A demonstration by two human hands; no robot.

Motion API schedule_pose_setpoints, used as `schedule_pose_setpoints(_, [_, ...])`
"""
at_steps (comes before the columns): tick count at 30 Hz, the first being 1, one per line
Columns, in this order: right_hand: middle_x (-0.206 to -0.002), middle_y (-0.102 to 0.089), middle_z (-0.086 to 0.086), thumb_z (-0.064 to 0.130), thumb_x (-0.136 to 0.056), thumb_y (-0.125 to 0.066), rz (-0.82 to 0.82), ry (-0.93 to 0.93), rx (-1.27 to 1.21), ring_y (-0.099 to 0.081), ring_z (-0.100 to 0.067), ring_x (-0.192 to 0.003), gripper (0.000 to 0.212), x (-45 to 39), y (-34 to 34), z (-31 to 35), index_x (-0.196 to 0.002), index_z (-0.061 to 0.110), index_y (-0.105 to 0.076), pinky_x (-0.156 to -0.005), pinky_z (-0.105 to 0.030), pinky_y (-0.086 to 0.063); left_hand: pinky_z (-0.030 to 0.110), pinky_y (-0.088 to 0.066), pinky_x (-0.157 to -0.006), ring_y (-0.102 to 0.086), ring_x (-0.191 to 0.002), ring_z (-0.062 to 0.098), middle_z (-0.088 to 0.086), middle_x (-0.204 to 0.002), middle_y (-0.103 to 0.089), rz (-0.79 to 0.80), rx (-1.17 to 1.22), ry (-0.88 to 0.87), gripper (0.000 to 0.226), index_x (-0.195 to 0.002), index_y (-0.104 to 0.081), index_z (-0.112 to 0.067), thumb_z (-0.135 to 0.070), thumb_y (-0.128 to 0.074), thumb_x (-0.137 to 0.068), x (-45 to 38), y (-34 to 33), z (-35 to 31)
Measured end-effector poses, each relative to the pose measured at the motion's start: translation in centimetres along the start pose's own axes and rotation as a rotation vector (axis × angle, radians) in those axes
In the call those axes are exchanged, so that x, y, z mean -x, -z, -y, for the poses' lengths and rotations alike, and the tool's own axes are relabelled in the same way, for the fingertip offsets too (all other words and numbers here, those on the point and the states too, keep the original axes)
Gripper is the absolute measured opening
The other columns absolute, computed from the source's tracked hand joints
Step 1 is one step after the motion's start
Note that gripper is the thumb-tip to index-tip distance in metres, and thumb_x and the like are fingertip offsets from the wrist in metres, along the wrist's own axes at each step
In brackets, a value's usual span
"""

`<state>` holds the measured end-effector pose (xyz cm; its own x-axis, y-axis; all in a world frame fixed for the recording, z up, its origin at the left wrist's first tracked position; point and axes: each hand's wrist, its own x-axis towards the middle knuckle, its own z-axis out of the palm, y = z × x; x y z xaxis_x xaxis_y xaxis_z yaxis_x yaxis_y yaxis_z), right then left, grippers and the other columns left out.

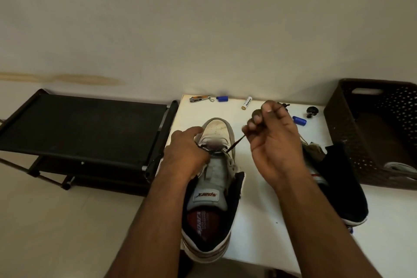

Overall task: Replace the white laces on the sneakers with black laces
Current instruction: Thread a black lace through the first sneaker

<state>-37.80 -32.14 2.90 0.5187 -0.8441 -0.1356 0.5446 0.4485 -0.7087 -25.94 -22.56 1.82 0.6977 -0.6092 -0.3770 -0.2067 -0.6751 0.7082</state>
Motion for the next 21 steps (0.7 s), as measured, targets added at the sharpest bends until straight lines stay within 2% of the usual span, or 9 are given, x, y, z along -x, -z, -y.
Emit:
schedule_pose_setpoints(2, [-0.068,-0.049,0.004,0.013,-0.097,-0.051,0.022,0.055,0.452,-0.042,-0.006,-0.056,0.017,-0.1,0.8,-0.4,-0.084,0.022,-0.058,-0.055,-0.020,-0.038,0.045,-0.047,-0.099,-0.055,-0.115,0.029,0.006,-0.131,-0.050,0.023,-0.010,-0.032,0.068,-0.131,-0.053,-0.036,-0.013,-0.067,-0.068,0.5,0.1,-0.6])
schedule_pose_setpoints(4, [-0.086,-0.052,0.006,0.018,-0.095,-0.057,0.149,0.136,1.299,-0.049,-0.003,-0.072,0.012,-0.3,2.2,-1.6,-0.099,0.027,-0.063,-0.061,-0.016,-0.033,0.040,-0.047,-0.099,-0.055,-0.114,0.028,0.006,-0.132,-0.049,0.018,-0.016,-0.037,0.065,-0.136,-0.048,-0.032,-0.004,-0.062,-0.079,0.5,-0.1,-0.6])
schedule_pose_setpoints(6, [-0.101,-0.052,0.001,0.014,-0.093,-0.058,0.282,0.129,1.662,-0.053,-0.012,-0.093,0.021,-0.6,3.6,-2.9,-0.112,0.020,-0.064,-0.070,-0.016,-0.030,0.039,-0.047,-0.098,-0.054,-0.115,0.029,0.006,-0.133,-0.047,0.014,-0.023,-0.034,0.066,-0.139,-0.045,-0.032,-0.002,-0.060,-0.081,0.3,-0.1,-0.5])
schedule_pose_setpoints(10, [-0.101,-0.057,-0.002,0.014,-0.093,-0.057,0.222,0.196,1.702,-0.053,-0.013,-0.091,0.011,-0.7,3.0,-2.9,-0.094,0.015,-0.068,-0.070,-0.020,-0.031,0.041,-0.048,-0.097,-0.052,-0.116,0.030,0.007,-0.134,-0.042,0.007,-0.045,-0.032,0.068,-0.140,-0.044,-0.029,0.001,-0.061,-0.081,0.2,-0.1,-0.4])
schedule_pose_setpoints(12, [-0.091,-0.057,0.005,0.015,-0.095,-0.055,0.027,0.194,1.384,-0.050,-0.004,-0.078,0.013,-0.6,1.6,-1.6,-0.086,0.021,-0.063,-0.065,-0.020,-0.033,0.040,-0.048,-0.096,-0.052,-0.116,0.031,0.007,-0.136,-0.038,-0.001,-0.060,-0.031,0.068,-0.140,-0.044,-0.029,0.001,-0.062,-0.081,0.1,-0.1,-0.3])
schedule_pose_setpoints(14, [-0.077,-0.058,0.006,0.011,-0.095,-0.053,-0.173,0.309,0.793,-0.049,-0.006,-0.065,0.021,-0.4,-0.4,0.9,-0.080,0.024,-0.059,-0.062,-0.021,-0.039,0.041,-0.048,-0.098,-0.054,-0.115,0.031,0.007,-0.136,-0.041,0.001,-0.063,-0.029,0.069,-0.140,-0.046,-0.029,-0.001,-0.064,-0.080,-0.2,-0.1,-0.2])
schedule_pose_setpoints(16, [-0.075,-0.059,0.005,0.010,-0.094,-0.053,-0.240,0.482,0.597,-0.051,-0.008,-0.064,0.017,0.0,-1.3,3.1,-0.083,0.022,-0.057,-0.064,-0.024,-0.046,0.044,-0.047,-0.100,-0.056,-0.114,0.030,0.008,-0.135,-0.050,0.008,-0.060,-0.029,0.067,-0.137,-0.050,-0.030,-0.001,-0.064,-0.079,-0.4,-0.2,-0.2])
schedule_pose_setpoints(18, [-0.091,-0.062,0.003,0.011,-0.092,-0.057,-0.211,0.538,0.909,-0.055,-0.011,-0.076,0.013,0.1,-1.0,3.3,-0.097,0.022,-0.059,-0.074,-0.032,-0.048,0.043,-0.047,-0.101,-0.055,-0.117,0.027,0.003,-0.133,-0.056,0.019,-0.095,-0.043,0.059,-0.130,-0.057,-0.034,-0.002,-0.062,-0.082,-0.3,-0.4,-0.3])
schedule_pose_setpoints(21, [-0.137,-0.048,0.000,0.012,-0.087,-0.064,-0.050,0.440,1.809,-0.044,-0.025,-0.118,0.048,0.4,0.7,1.1,-0.131,0.026,-0.052,-0.098,-0.038,-0.034,0.041,-0.036,-0.104,-0.042,-0.125,0.026,-0.006,-0.124,-0.053,0.006,-0.282,-0.033,0.044,-0.123,-0.060,-0.046,-0.015,-0.058,-0.091,0.1,-0.3,-0.9])
